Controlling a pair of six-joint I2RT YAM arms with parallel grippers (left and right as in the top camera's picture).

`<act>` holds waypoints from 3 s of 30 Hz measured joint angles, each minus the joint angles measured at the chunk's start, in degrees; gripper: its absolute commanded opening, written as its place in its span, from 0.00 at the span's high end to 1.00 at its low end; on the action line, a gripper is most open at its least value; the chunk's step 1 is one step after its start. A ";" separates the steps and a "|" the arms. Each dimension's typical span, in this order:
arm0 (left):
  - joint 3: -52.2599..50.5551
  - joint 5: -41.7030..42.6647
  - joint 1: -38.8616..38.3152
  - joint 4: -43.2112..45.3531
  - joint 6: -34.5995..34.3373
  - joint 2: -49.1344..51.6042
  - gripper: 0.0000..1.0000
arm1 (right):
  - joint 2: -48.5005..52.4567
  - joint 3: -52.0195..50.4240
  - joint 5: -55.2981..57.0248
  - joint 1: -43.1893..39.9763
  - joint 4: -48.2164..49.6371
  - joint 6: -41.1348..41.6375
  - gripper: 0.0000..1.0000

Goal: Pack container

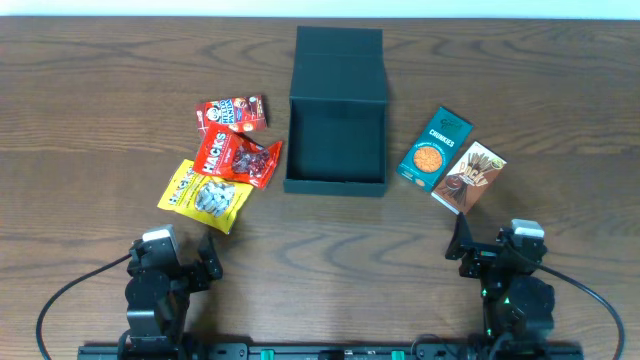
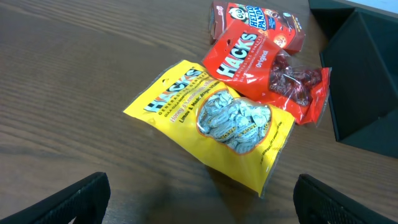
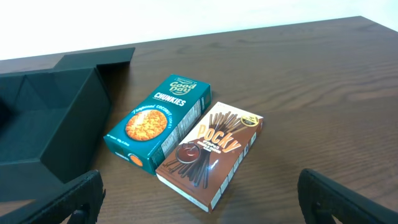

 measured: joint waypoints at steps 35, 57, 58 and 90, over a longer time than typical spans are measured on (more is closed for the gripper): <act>0.00 0.00 0.00 0.00 0.02 0.00 0.05 | 0.00 0.00 0.00 0.00 0.00 0.00 0.01; 0.00 0.00 0.00 0.00 0.02 0.00 0.05 | -0.02 -0.28 -21.35 0.00 0.13 32.22 0.01; 0.00 0.00 0.00 0.00 0.02 0.00 0.05 | -0.02 -0.28 -23.50 0.00 0.15 34.56 0.01; 0.00 0.00 0.00 0.02 0.00 -0.04 0.05 | 60.52 38.21 -11.13 0.00 12.57 26.18 0.13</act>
